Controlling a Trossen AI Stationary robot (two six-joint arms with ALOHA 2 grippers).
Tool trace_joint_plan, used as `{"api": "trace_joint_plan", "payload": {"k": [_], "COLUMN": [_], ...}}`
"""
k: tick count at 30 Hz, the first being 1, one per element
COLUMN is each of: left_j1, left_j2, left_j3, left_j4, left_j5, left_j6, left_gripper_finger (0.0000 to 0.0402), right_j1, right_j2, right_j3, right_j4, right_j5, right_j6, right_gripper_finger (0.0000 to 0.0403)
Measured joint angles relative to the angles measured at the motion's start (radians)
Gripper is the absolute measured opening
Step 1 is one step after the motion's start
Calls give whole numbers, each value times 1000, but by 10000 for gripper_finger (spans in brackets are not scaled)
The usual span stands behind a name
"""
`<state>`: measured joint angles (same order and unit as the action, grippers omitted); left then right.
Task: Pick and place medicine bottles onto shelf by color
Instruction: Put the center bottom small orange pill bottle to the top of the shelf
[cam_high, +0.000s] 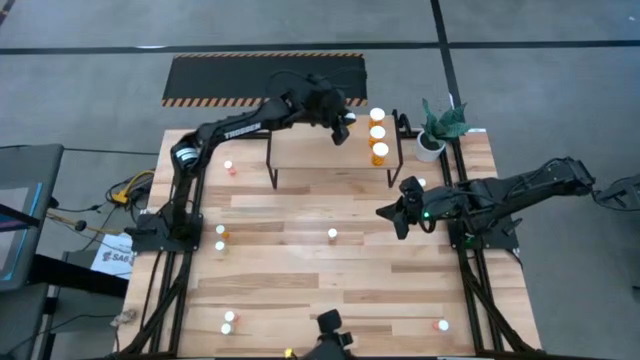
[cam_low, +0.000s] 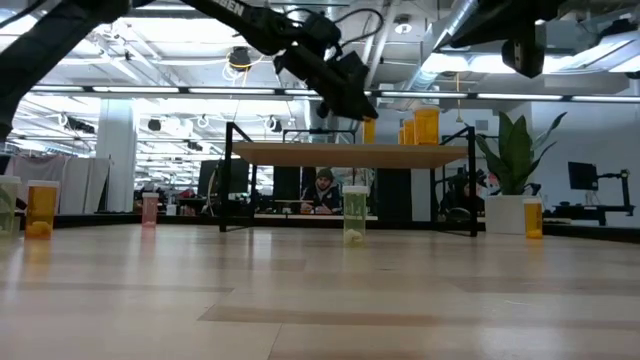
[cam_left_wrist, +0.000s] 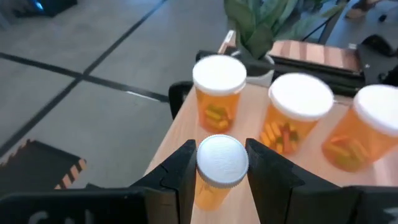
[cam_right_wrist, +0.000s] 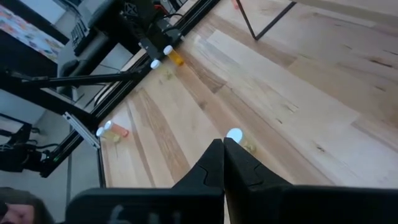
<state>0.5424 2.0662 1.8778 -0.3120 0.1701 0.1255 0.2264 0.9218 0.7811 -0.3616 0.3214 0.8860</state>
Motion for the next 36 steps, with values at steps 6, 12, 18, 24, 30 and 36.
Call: {"api": "trace_joint_plan", "payload": {"k": [6,12,18,24,30,36], "left_j1": [11,49,52,40,42,40], "left_j2": [-1,10,14,14,14,14], "left_j3": [-2,-3,-4,-4,-4,-18], "left_j4": [6,-5,-7,19,15,36], "left_j5": [-47,-32,0,-2,-20,-27], "left_j6": [9,-29,-62,-67,-86,-96], "left_gripper_finger": [108,108,108,108,108,108], "right_j1": [0,0,2,2,2,3], "right_j2": [0,0,0,0,0,0], "right_j3": [0,0,0,0,0,0], "right_j4": [0,0,-3,-4,-3,-2], "right_j5": [0,0,-2,-4,-14,-34], "right_j6": [-1,-5,-23,-29,-29,-30], "right_gripper_finger": [15,13,16,13,16,14]}}
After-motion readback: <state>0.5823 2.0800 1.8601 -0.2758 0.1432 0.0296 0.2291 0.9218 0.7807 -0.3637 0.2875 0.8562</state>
